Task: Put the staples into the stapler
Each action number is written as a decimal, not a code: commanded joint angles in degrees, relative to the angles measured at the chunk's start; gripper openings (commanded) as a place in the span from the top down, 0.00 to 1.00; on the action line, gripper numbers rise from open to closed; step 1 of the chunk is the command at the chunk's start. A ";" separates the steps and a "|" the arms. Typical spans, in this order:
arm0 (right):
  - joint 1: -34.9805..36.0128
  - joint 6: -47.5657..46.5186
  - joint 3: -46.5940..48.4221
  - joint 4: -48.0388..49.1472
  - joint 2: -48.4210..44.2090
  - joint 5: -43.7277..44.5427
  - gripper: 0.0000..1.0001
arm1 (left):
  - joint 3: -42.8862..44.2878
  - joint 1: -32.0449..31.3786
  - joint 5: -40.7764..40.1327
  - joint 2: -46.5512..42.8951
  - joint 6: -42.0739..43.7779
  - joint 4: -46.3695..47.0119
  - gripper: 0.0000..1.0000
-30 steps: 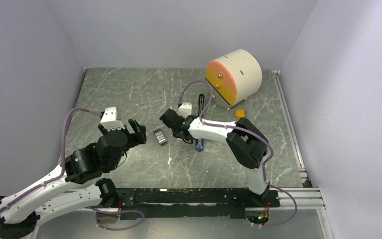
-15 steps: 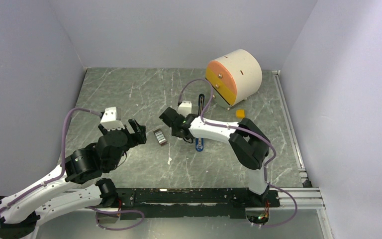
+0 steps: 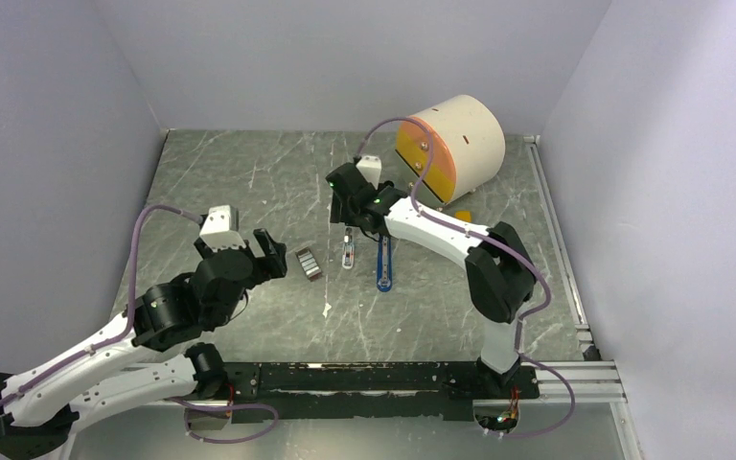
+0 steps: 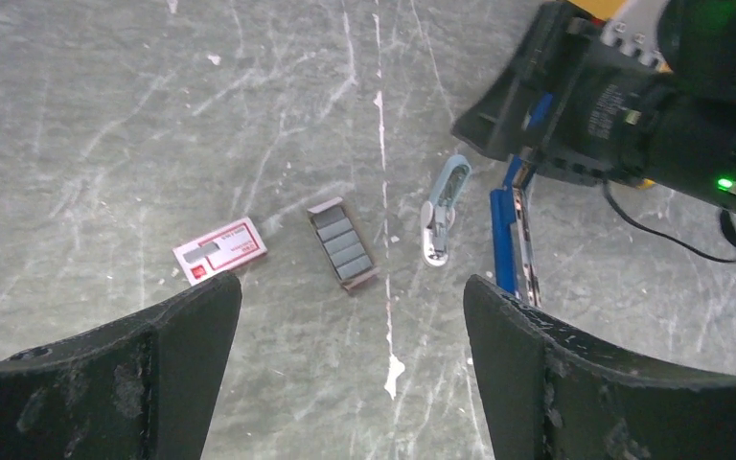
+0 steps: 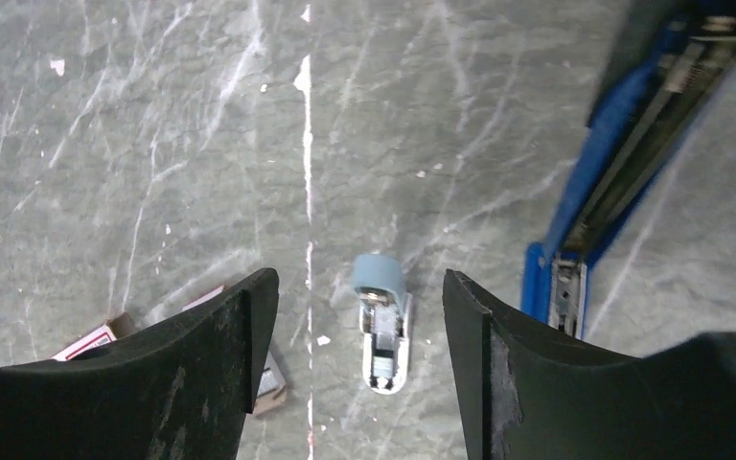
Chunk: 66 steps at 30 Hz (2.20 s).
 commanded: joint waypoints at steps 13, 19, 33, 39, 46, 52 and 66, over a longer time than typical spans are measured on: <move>-0.93 -4.36 3.07 -0.36 7.34 -3.58 0.46 | -12.51 0.21 20.28 4.33 -11.13 12.26 0.36; -1.12 -4.40 3.79 -1.43 8.40 -4.71 0.55 | -13.47 0.22 21.81 9.27 -10.54 15.77 0.26; -1.65 -5.01 3.04 -1.23 8.51 -6.25 0.71 | -14.80 0.46 25.41 16.84 -10.46 24.28 0.33; -1.81 -6.15 -0.11 0.61 4.96 -6.55 0.74 | -16.71 1.95 29.79 21.29 -12.02 29.76 0.40; -1.70 -6.87 -3.96 1.45 0.73 -8.59 0.74 | -20.33 5.64 35.22 24.84 -16.26 38.37 0.43; -1.57 -6.12 -8.32 2.85 -2.89 -10.77 0.74 | -20.08 6.73 38.28 29.74 -15.27 46.15 0.52; 1.84 -4.59 -12.15 3.74 -5.69 -11.25 0.75 | -19.96 6.98 38.60 42.74 -14.15 55.06 0.70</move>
